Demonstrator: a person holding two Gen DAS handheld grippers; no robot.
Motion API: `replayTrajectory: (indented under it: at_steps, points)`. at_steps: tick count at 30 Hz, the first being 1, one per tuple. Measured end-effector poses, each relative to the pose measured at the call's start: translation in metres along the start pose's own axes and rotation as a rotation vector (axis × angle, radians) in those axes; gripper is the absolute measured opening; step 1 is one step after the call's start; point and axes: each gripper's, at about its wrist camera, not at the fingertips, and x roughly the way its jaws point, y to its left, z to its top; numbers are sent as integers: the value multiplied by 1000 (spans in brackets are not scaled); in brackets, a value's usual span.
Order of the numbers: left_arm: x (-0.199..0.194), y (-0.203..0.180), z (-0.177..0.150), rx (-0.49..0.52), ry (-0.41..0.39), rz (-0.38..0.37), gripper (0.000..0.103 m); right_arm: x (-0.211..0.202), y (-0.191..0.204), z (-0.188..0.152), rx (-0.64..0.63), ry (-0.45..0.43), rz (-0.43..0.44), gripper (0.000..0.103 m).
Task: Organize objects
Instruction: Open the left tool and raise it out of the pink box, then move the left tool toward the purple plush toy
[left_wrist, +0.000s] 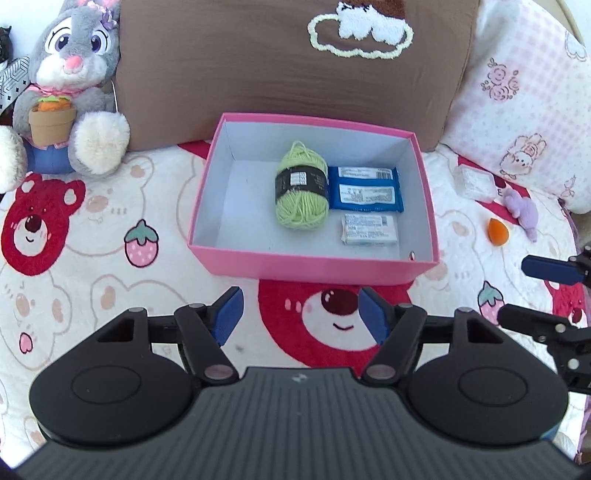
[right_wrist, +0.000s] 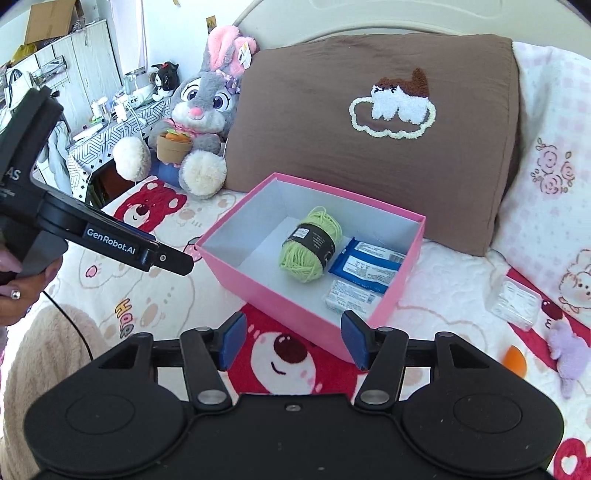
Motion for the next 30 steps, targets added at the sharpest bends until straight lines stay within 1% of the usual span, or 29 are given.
replayTrajectory:
  at_steps: [3,7,9,12,17,19,20,21,23,25,30]
  points:
    - [-4,-8,-9,23,13,2,68,-12,-3,-7,-9,15,1,66]
    - [-13,-22,-18,57,24,-12,71,-25,-7,-15,-20,36,-6,70]
    - [-17,-31,-21,83,22,-2,74,-30,-9,-20,-24,42,-17,72]
    - [-22,-50,-27,135,24,9,76,-39,-15,-28,-26,56,-37,74]
    - [-27,-80,-36,204,51,-42,78,-54,-28,-46,-5,86,-52,77]
    - [-29,-95,-39,234,52,-51,82,-59,-34,-53,3,98,-68,78]
    - [-29,-103,-40,250,45,-46,87,-63,-37,-56,9,101,-75,79]
    - [-30,-111,-41,268,34,-43,90,-66,-42,-59,18,104,-81,79]
    - [-29,-126,-41,305,20,-35,92,-74,-51,-65,40,107,-63,80]
    - [-28,-140,-41,328,12,-43,93,-85,-62,-69,66,107,-60,81]
    - [-21,-169,-38,358,2,-96,94,-111,-79,-71,67,63,-113,86]
